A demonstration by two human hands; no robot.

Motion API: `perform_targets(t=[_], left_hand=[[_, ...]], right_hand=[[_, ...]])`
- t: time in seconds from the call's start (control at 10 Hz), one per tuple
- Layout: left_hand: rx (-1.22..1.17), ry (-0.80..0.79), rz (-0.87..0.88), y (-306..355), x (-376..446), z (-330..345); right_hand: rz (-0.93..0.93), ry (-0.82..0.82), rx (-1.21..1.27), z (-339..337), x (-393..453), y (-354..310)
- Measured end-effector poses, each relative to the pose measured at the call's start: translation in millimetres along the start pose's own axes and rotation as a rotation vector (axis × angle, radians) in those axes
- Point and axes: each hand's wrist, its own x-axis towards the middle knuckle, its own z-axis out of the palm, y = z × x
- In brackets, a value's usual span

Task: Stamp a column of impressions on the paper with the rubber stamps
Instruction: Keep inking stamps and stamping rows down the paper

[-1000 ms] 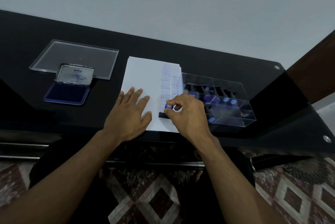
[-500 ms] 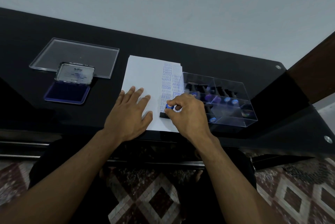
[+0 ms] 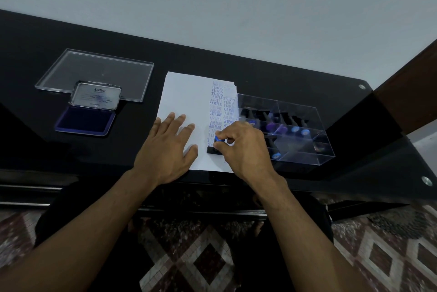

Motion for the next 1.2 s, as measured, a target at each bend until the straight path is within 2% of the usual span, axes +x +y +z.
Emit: perform_targets(t=[1.2], left_hand=[[0.001, 0.011, -0.002, -2.9, 0.7, 4.4]], right_hand=[[0.002, -0.016, 0.020, 2.8, 3.8, 2.5]])
